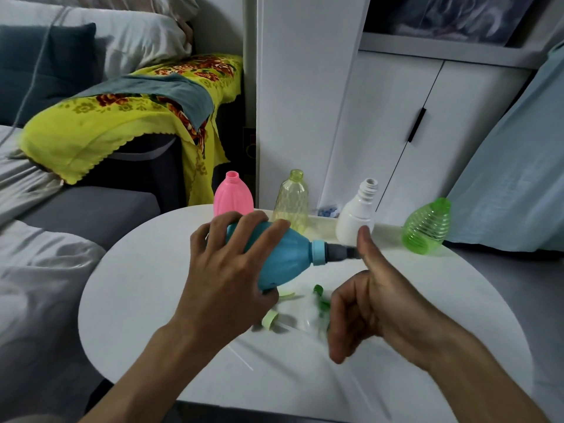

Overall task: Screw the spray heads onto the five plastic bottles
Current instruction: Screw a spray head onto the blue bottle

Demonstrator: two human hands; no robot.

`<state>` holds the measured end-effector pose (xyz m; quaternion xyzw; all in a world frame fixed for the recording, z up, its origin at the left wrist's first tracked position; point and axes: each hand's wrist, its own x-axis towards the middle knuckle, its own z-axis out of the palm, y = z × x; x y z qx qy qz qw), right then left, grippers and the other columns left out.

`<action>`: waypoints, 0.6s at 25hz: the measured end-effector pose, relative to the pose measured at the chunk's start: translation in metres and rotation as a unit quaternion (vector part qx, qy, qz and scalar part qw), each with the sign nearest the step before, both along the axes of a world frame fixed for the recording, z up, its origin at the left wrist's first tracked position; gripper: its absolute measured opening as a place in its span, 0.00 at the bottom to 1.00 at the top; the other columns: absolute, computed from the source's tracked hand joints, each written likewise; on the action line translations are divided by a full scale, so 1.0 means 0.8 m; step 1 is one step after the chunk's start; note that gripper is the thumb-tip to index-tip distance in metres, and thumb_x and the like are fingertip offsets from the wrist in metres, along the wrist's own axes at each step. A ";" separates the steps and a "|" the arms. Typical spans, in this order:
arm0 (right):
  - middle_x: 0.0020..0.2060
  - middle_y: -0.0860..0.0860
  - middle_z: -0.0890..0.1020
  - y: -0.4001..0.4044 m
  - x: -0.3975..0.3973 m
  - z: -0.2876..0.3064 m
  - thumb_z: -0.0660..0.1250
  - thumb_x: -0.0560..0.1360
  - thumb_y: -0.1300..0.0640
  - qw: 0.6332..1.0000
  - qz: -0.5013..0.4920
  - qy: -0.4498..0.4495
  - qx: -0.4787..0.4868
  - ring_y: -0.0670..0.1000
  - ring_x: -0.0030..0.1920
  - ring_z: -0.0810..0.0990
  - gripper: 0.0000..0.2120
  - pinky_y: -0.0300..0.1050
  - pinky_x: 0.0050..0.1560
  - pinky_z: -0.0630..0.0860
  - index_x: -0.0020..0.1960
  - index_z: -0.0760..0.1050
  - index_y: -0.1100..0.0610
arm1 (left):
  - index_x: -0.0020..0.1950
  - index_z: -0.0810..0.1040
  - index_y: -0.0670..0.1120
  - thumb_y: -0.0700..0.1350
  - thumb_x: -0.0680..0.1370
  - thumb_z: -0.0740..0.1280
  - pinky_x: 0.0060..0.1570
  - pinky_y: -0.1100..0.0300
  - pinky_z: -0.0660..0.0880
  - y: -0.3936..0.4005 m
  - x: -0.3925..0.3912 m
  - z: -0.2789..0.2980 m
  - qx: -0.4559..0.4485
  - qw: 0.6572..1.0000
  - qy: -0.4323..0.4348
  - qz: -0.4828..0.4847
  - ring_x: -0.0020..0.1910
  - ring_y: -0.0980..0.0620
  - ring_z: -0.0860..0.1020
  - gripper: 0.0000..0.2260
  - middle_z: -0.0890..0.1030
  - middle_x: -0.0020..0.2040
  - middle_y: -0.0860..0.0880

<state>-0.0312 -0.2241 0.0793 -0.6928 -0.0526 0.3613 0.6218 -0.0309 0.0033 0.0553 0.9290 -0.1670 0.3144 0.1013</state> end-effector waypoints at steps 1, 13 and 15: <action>0.28 0.62 0.83 -0.005 0.000 0.011 0.46 0.64 0.16 0.998 -0.024 -0.051 -0.030 0.57 0.28 0.81 0.50 0.44 0.34 0.77 0.30 0.79 0.62 | 0.68 0.73 0.51 0.49 0.57 0.78 0.55 0.43 0.70 0.001 0.001 0.003 -0.019 1.000 0.015 0.005 0.62 0.40 0.71 0.39 0.76 0.64 0.47; 0.31 0.53 0.86 -0.011 0.004 0.006 0.69 0.77 0.60 0.896 -0.241 -0.372 -0.030 0.47 0.29 0.84 0.05 0.36 0.29 0.76 0.47 0.78 0.51 | 0.67 0.74 0.50 0.50 0.57 0.78 0.56 0.44 0.70 -0.004 0.000 -0.002 -0.009 0.999 0.020 -0.036 0.61 0.40 0.71 0.38 0.76 0.63 0.46; 0.30 0.55 0.85 -0.017 0.010 0.005 0.66 0.78 0.58 0.928 -0.272 -0.249 0.056 0.50 0.27 0.81 0.08 0.39 0.27 0.75 0.44 0.83 0.54 | 0.68 0.73 0.52 0.51 0.57 0.77 0.55 0.45 0.73 -0.005 -0.003 -0.001 -0.049 0.995 0.070 -0.057 0.61 0.44 0.71 0.39 0.76 0.63 0.50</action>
